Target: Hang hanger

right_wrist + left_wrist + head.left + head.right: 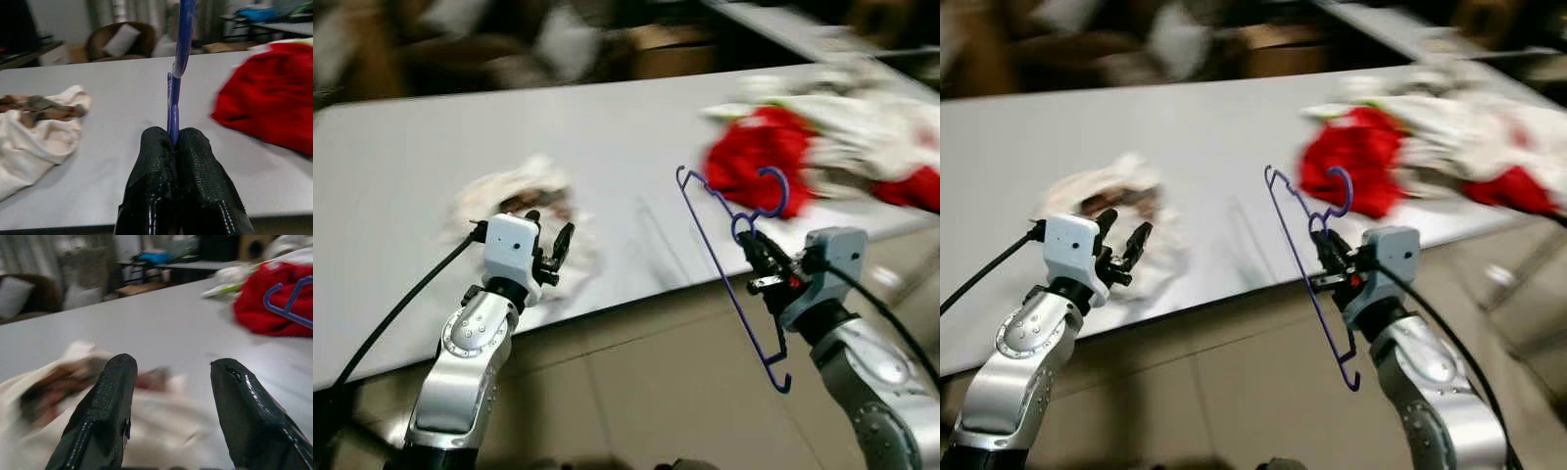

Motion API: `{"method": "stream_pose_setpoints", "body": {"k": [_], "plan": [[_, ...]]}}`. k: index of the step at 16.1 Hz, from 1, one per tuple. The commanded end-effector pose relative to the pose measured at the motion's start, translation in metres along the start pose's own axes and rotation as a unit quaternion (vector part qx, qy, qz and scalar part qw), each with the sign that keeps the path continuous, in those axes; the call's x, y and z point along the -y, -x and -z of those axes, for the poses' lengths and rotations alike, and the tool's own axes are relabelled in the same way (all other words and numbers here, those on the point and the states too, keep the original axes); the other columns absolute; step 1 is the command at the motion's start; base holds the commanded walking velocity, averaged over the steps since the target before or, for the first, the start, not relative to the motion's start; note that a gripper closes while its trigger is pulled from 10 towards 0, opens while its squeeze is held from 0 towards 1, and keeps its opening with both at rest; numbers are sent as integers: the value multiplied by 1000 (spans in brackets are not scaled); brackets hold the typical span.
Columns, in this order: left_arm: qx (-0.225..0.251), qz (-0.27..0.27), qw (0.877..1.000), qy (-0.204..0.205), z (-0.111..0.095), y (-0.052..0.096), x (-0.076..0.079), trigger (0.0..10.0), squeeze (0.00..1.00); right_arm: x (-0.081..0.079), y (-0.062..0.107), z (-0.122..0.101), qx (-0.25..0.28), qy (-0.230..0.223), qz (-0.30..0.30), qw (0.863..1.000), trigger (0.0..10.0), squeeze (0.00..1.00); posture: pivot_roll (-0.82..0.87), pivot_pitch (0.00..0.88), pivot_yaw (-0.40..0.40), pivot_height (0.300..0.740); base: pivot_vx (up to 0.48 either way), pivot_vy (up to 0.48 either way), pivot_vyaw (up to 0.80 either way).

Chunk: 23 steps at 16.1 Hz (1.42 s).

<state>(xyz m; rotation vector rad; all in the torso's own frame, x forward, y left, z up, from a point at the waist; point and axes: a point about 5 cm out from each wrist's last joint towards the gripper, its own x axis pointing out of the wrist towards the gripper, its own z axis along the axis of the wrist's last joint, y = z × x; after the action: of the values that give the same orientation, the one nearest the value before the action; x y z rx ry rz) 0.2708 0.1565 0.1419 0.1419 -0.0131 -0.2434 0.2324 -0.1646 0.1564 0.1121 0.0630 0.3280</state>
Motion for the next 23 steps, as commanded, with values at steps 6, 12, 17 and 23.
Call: {"method": "stream_pose_setpoints", "body": {"k": [6,12,17,23], "plan": [[20,-34,999,-10,-7,1,-9,10000,0,0,2,10,-11,18,-23,1000,10000,0,-149,0,-36,740,309,0,0],[20,-37,999,-26,-8,0,-10,10000,0,0,1,3,3,36,-62,997,10000,0,-149,0,-35,740,328,0,0],[21,-41,998,-43,-9,0,-12,10000,0,7,1,5,-2,13,-69,998,10000,0,-145,0,-39,740,250,0,448],[-67,51,996,-41,0,17,-29,10000,1000,18,15,2,-41,49,-133,989,10000,0,-142,0,-36,740,0,0,0]]}}
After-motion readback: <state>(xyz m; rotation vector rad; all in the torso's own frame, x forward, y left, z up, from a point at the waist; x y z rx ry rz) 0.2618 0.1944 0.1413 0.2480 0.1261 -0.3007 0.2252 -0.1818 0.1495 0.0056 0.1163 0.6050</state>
